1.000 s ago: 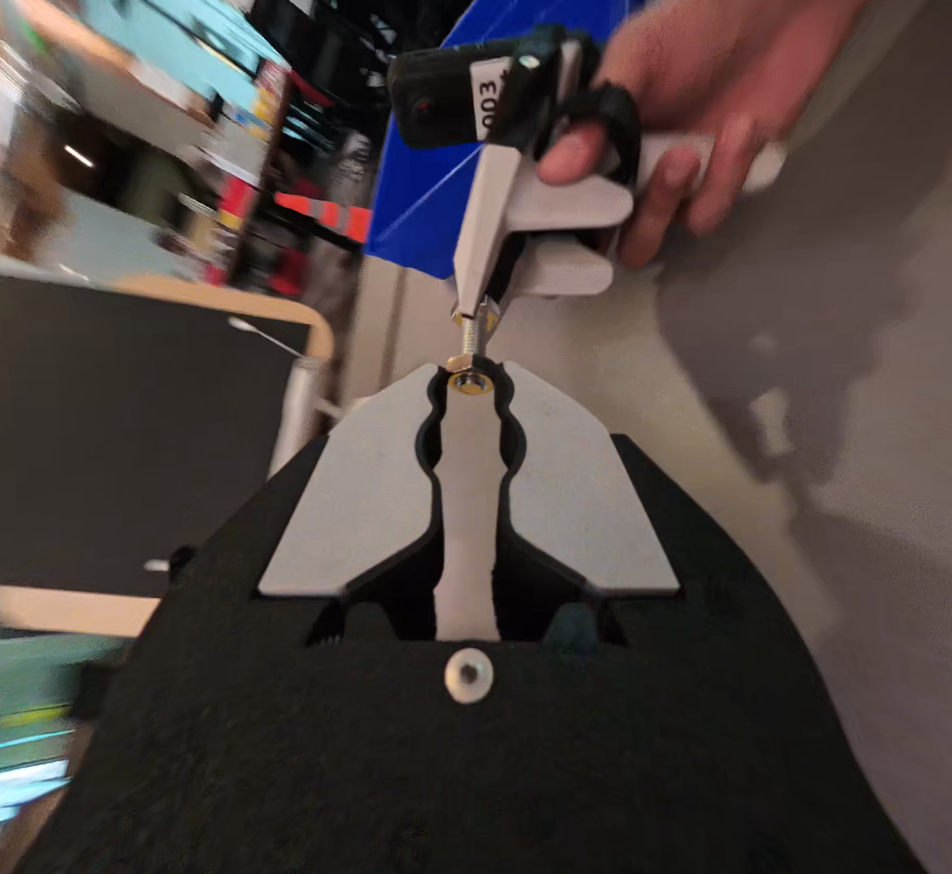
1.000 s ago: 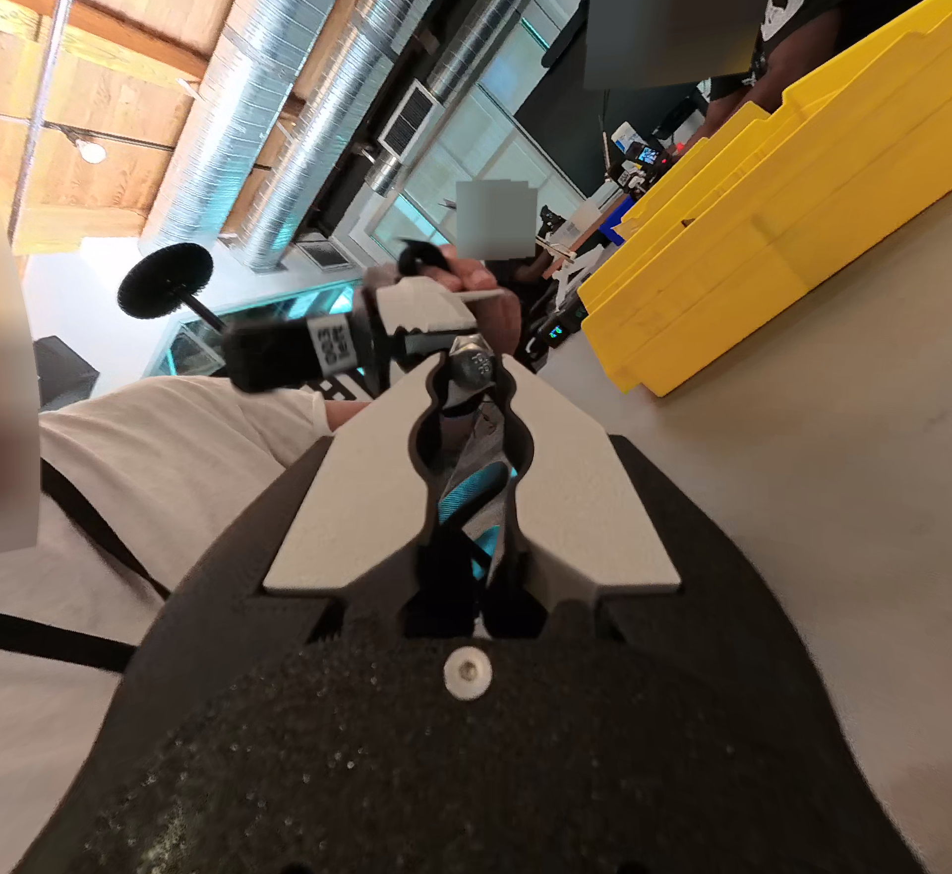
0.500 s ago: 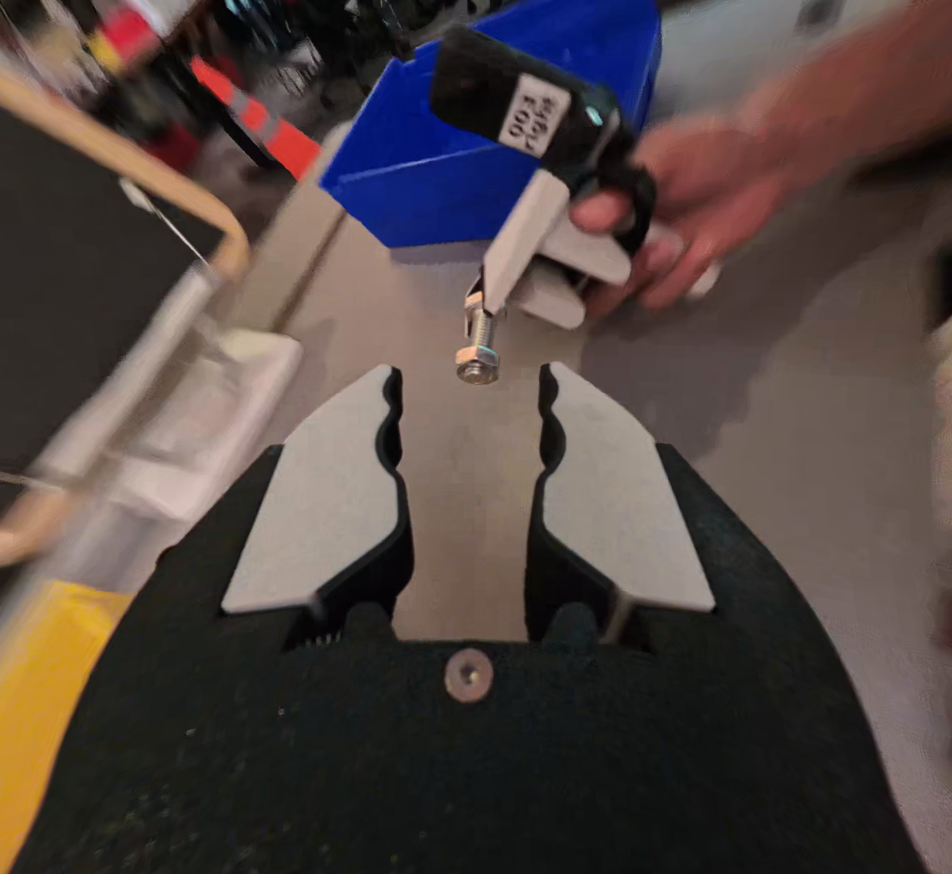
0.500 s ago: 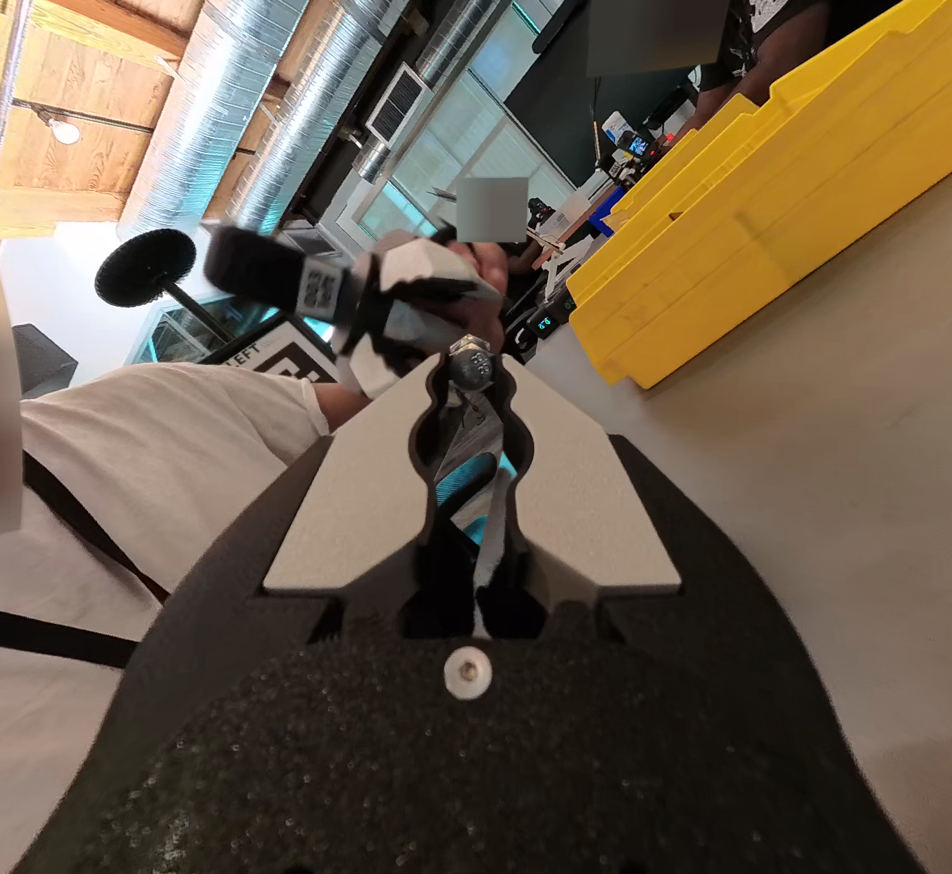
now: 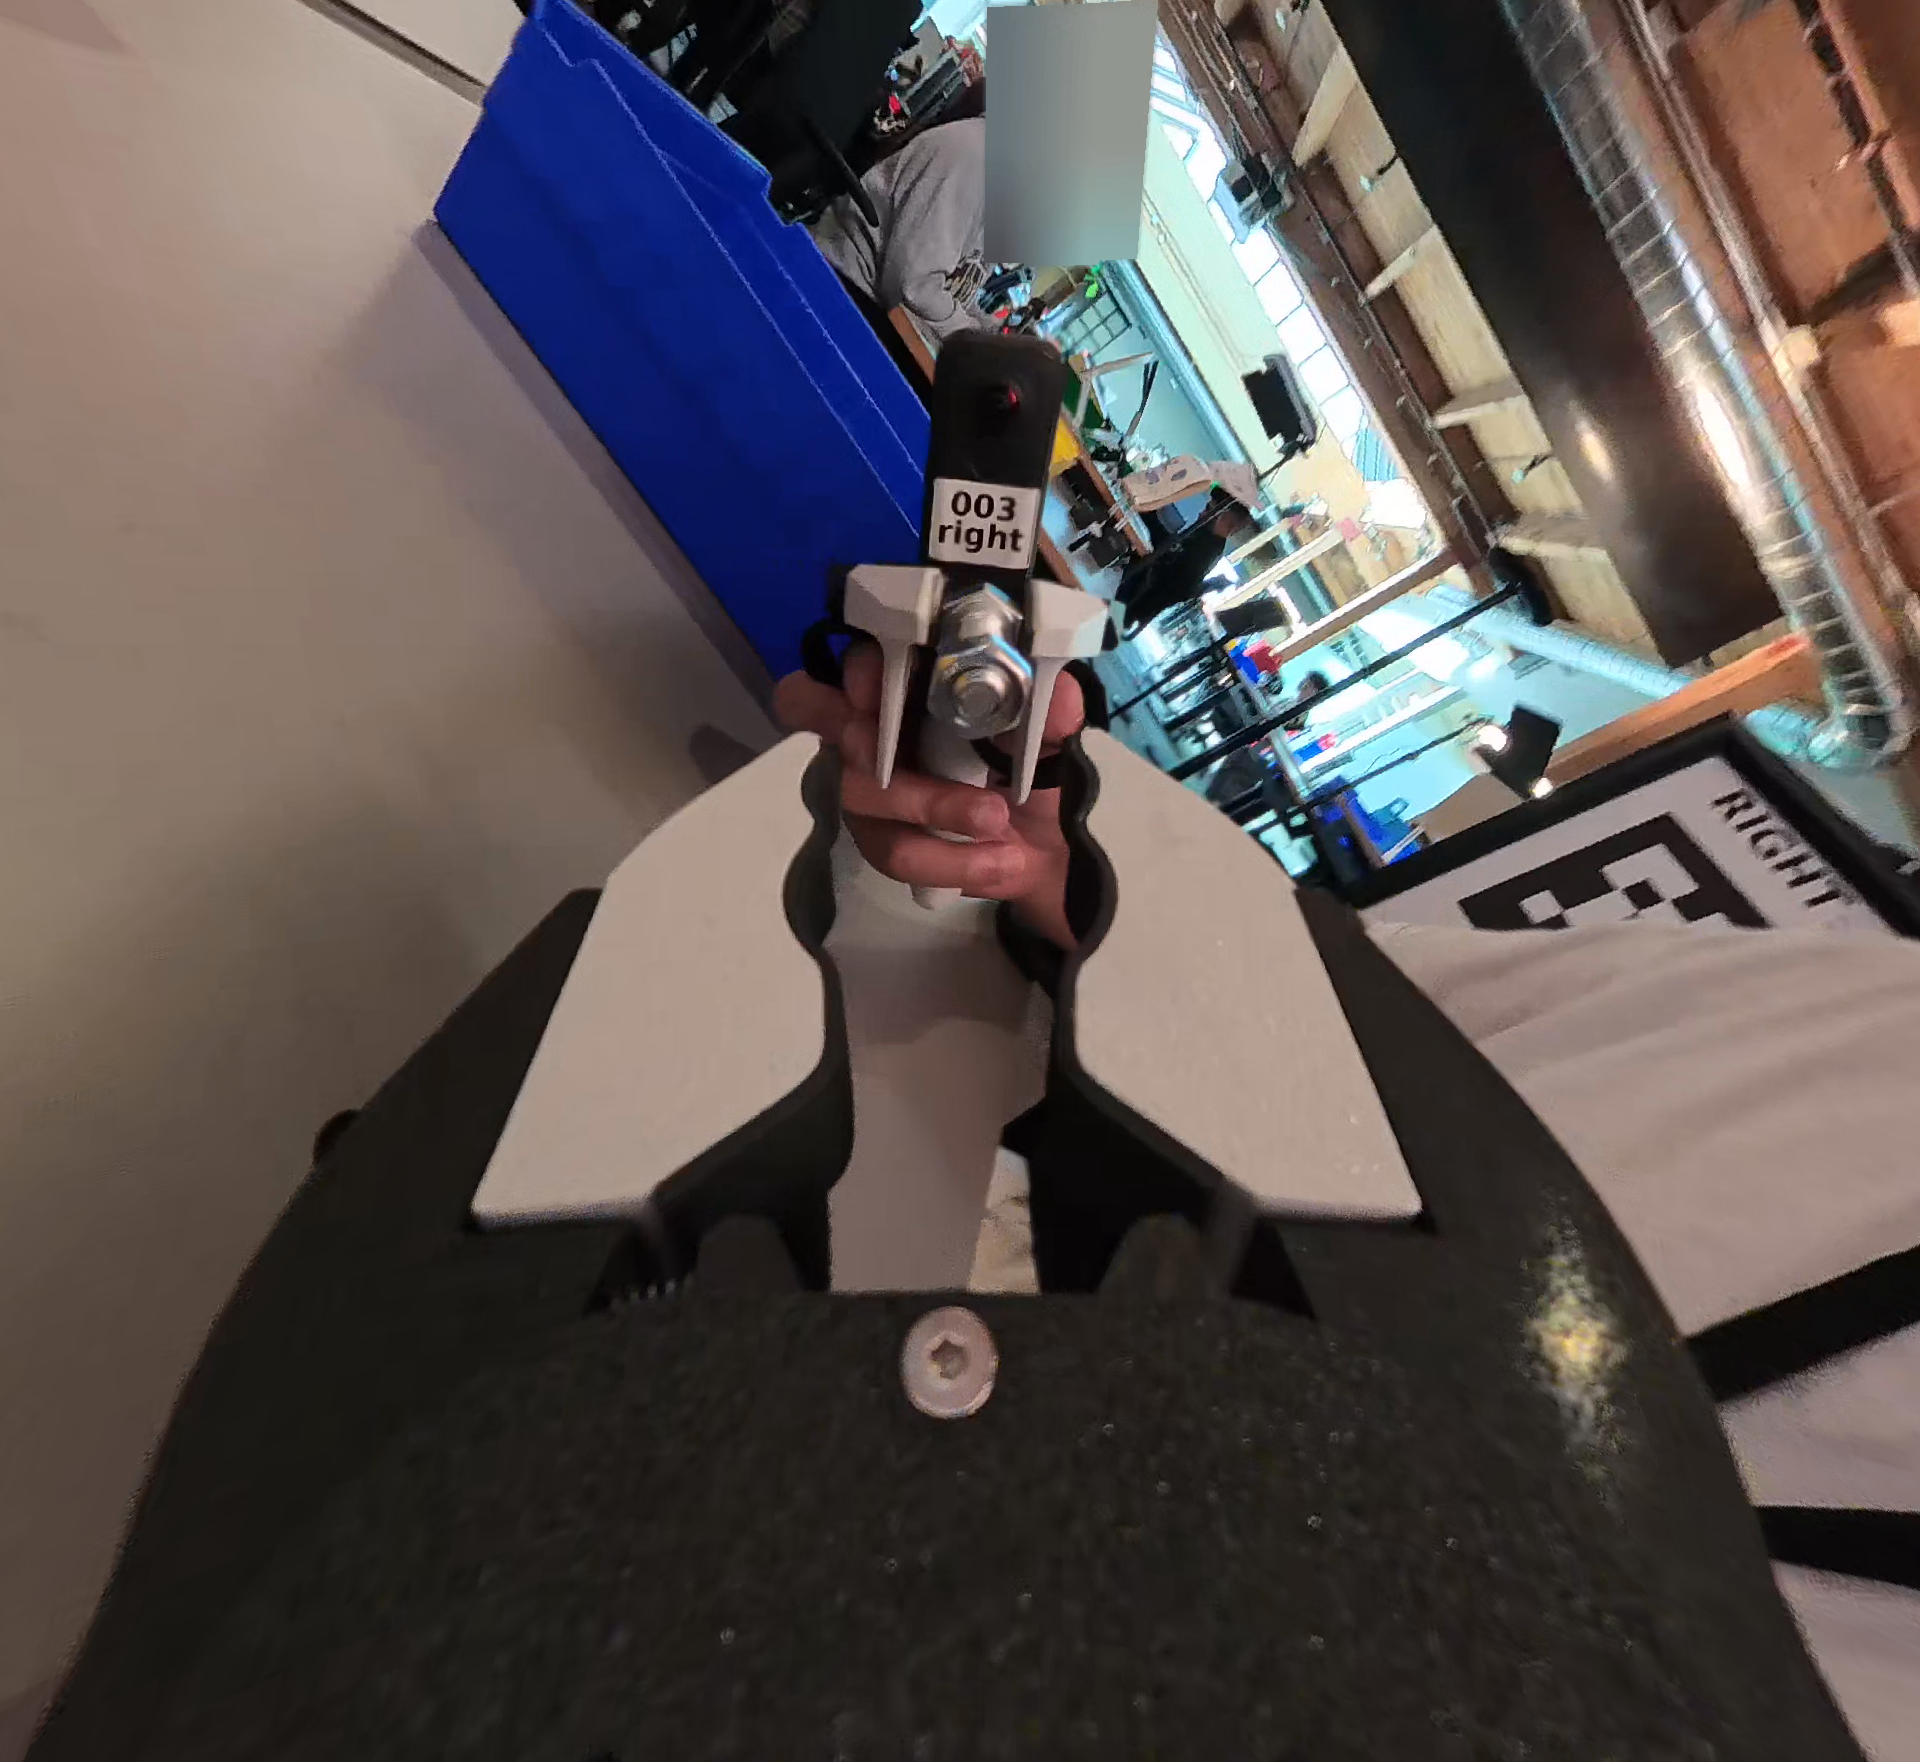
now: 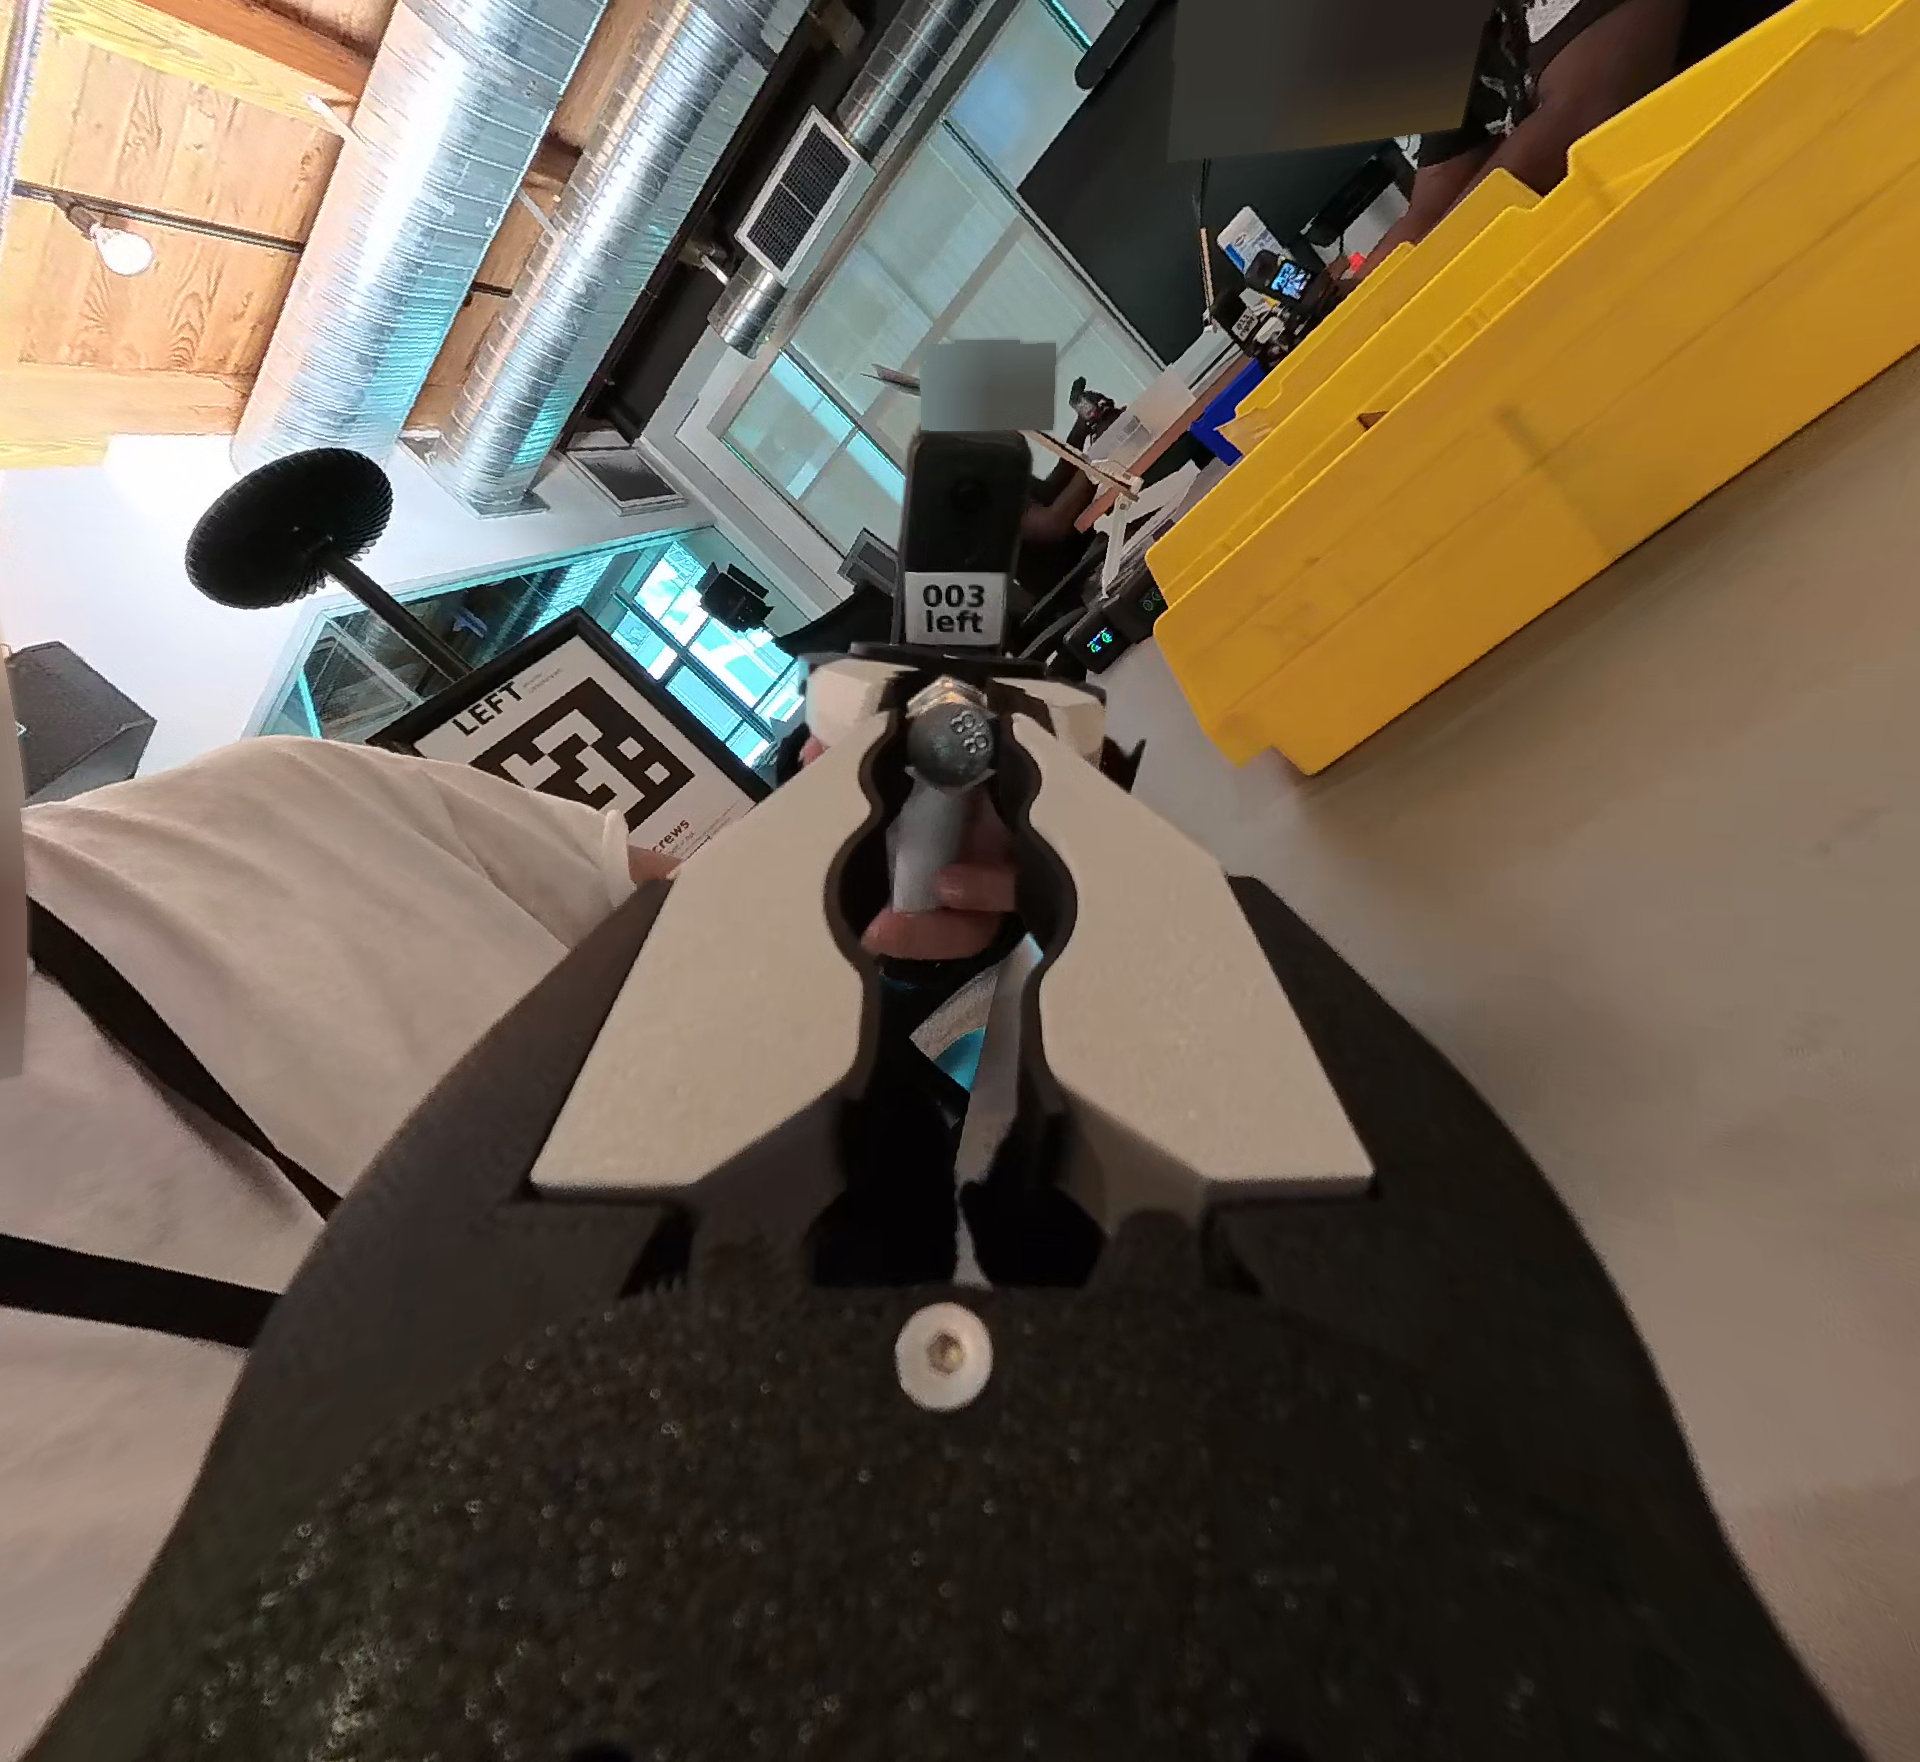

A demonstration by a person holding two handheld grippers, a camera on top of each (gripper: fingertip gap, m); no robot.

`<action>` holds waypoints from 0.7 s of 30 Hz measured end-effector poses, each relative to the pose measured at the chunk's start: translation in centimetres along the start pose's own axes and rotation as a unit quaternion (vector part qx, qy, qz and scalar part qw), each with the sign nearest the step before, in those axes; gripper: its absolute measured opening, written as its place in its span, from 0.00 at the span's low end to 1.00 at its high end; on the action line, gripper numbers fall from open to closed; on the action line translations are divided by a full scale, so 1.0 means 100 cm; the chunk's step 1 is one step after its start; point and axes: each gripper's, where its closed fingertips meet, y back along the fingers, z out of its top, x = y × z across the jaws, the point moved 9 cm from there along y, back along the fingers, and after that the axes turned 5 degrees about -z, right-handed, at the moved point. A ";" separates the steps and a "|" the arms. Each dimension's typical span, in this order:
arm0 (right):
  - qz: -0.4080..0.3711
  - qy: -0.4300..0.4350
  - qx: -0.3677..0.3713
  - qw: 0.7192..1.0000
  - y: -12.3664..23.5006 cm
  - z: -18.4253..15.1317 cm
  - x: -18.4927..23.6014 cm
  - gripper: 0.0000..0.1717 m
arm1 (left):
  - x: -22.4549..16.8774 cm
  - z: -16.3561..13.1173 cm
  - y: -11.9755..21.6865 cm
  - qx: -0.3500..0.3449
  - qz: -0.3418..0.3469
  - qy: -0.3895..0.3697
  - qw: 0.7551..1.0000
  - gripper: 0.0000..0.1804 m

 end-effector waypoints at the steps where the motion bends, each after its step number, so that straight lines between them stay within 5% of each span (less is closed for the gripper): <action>1: 0.000 0.000 0.001 1.000 0.000 0.000 0.000 0.10 | -0.002 0.000 -0.002 0.005 0.002 -0.018 1.000 0.23; 9: -0.001 -0.003 0.001 1.000 -0.001 -0.001 0.001 0.10 | -0.013 0.008 -0.013 0.068 0.051 -0.207 0.975 0.09; 11: 0.001 -0.008 0.000 1.000 0.000 -0.001 0.000 0.10 | -0.015 0.010 -0.014 0.102 0.066 -0.291 0.949 0.09; 13: 0.006 -0.014 -0.004 1.000 0.000 0.000 0.000 0.10 | -0.020 0.011 -0.016 0.130 0.085 -0.412 0.898 0.09; 16: 0.030 -0.031 -0.013 0.999 0.000 0.001 0.003 0.10 | -0.033 0.008 -0.019 0.164 0.119 -0.631 0.749 0.10; 21: 0.071 -0.079 -0.022 0.994 0.000 0.001 0.001 0.10 | -0.043 -0.003 -0.025 0.204 0.170 -0.881 0.391 0.09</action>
